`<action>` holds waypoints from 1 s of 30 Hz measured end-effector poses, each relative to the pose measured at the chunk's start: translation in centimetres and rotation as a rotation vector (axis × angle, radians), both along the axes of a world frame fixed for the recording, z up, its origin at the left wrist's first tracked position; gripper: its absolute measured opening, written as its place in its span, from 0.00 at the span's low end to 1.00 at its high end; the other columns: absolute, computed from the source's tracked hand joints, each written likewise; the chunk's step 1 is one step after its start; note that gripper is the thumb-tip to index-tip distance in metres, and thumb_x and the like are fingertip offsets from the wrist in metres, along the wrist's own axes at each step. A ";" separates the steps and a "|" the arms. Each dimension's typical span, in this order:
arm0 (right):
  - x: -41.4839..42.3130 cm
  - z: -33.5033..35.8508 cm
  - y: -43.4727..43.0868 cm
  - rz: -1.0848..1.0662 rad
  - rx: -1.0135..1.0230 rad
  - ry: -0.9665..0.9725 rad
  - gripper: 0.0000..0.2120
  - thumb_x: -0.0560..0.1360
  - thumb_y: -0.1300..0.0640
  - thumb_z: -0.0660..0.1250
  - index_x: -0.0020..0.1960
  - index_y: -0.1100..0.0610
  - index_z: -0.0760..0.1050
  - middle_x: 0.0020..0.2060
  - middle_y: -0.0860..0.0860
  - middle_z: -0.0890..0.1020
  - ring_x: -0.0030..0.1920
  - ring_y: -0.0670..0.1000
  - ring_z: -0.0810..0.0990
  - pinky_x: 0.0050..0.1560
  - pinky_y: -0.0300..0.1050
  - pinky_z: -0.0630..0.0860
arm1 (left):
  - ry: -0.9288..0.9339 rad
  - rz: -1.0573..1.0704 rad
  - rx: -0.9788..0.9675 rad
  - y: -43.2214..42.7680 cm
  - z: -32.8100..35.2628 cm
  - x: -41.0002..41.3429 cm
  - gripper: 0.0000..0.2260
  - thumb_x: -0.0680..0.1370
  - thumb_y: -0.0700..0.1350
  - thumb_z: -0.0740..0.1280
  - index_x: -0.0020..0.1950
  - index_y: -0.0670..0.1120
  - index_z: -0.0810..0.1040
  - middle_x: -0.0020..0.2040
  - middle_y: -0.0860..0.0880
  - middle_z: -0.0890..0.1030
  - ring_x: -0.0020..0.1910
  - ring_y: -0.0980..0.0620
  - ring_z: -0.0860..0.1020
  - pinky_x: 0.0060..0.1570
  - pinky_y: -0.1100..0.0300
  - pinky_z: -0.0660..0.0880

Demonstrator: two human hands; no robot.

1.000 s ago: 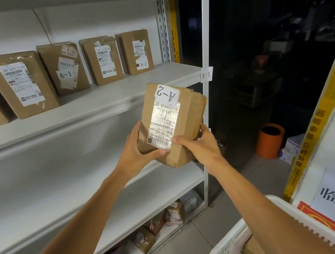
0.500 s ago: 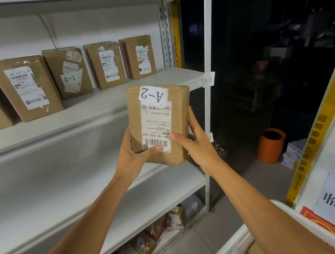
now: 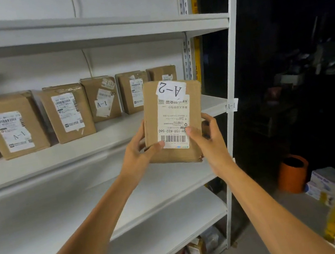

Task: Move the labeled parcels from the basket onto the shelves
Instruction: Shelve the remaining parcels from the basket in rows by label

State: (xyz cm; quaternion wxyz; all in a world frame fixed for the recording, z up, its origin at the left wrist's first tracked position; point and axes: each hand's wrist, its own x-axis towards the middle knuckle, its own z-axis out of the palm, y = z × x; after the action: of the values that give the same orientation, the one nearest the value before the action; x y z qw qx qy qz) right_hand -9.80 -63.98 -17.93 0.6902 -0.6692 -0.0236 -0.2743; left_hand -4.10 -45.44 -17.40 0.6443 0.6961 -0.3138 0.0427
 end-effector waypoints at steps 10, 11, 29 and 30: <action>3.4 2.3 4.3 0.019 -0.137 -0.083 0.31 0.71 0.50 0.74 0.69 0.36 0.64 0.63 0.40 0.75 0.62 0.45 0.75 0.58 0.47 0.77 | -0.049 -0.026 -0.087 4.5 2.1 2.4 0.36 0.72 0.40 0.72 0.75 0.58 0.61 0.64 0.53 0.79 0.61 0.51 0.78 0.62 0.55 0.74; 3.9 2.2 4.5 0.019 -0.137 -0.085 0.32 0.70 0.48 0.74 0.69 0.36 0.64 0.64 0.42 0.75 0.63 0.45 0.75 0.59 0.48 0.77 | -0.046 -0.028 -0.088 4.8 2.3 2.7 0.36 0.72 0.40 0.72 0.75 0.57 0.61 0.64 0.53 0.79 0.61 0.50 0.78 0.62 0.54 0.75; 17.0 3.7 3.1 0.188 -0.169 -0.160 0.22 0.67 0.53 0.78 0.56 0.45 0.73 0.53 0.40 0.81 0.56 0.37 0.78 0.57 0.42 0.78 | 0.178 0.162 -0.178 3.4 3.2 12.9 0.34 0.65 0.47 0.76 0.68 0.42 0.70 0.60 0.44 0.81 0.58 0.43 0.80 0.58 0.42 0.76; 17.8 3.7 2.8 0.205 -0.181 -0.168 0.22 0.67 0.53 0.78 0.56 0.44 0.73 0.53 0.40 0.81 0.57 0.38 0.78 0.57 0.41 0.78 | 0.184 0.176 -0.176 3.3 3.2 13.5 0.35 0.64 0.47 0.77 0.69 0.41 0.69 0.60 0.44 0.81 0.58 0.43 0.80 0.56 0.43 0.77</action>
State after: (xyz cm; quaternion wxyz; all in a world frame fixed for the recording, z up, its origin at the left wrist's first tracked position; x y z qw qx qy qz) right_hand 8.01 -61.23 -14.28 0.6469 -0.6976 -0.1741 -0.2541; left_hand 9.37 -42.16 -14.16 0.7225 0.6630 -0.1861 0.0625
